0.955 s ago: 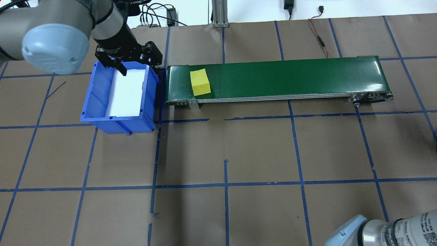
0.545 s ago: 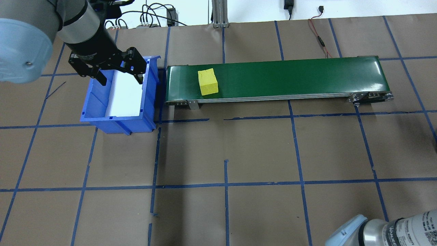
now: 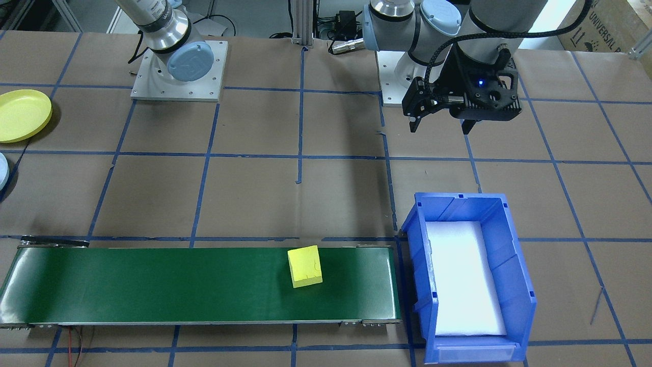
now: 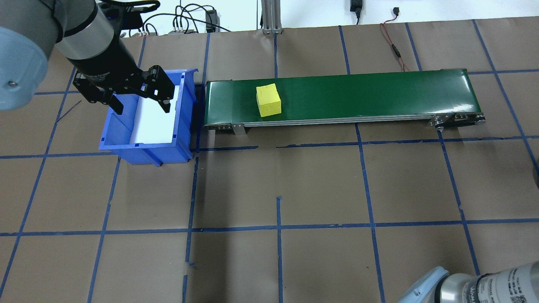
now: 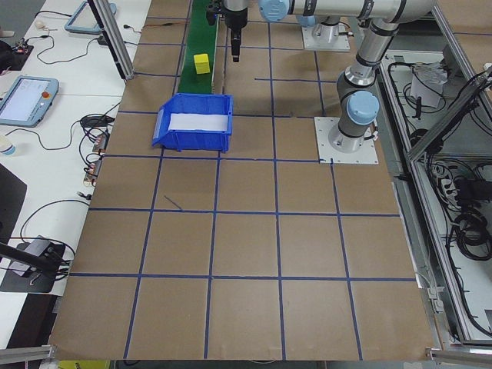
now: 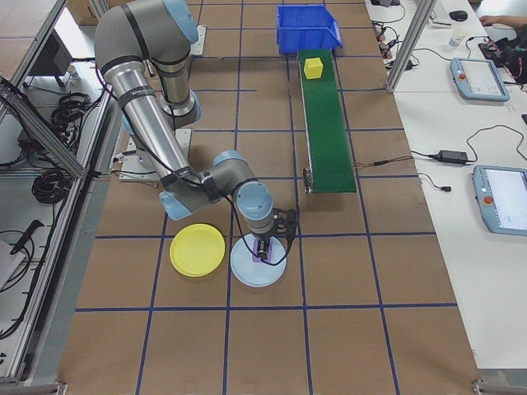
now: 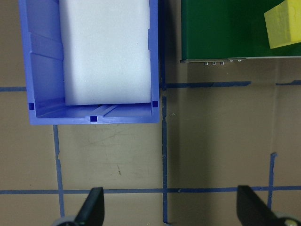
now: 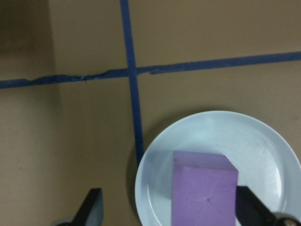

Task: Move block left to right into plate

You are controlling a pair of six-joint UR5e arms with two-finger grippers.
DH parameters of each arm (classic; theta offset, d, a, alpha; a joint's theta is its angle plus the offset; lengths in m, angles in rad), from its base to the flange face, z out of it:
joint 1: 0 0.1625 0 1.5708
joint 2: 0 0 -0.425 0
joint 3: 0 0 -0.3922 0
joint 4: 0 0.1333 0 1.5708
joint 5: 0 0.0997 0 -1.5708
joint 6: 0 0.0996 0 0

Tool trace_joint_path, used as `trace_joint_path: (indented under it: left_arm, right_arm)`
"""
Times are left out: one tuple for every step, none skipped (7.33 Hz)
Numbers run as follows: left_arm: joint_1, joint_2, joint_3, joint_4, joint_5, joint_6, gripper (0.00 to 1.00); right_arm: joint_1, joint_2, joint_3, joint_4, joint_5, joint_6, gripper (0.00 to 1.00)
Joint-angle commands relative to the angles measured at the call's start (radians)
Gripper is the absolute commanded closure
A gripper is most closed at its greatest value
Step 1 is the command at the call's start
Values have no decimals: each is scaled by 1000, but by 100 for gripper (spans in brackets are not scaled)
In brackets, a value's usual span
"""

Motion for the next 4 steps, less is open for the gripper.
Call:
trace_joint_path:
  left_arm:
    - [-7,-6,-6,4,-23,3,0]
    - [-1,-12,2,13,-33,-3,0]
    - [7,-12,1,28,-32,7,0]
    - [10,-9,1,28,-23,4,0]
  right_arm:
    - [272,16,-47,45,-9,220,0]
    - [317,51,-56,36,12,277,0]
    - [368,88,-53,34,41,332,0]
    - [417,88,-65,31,35,339,0]
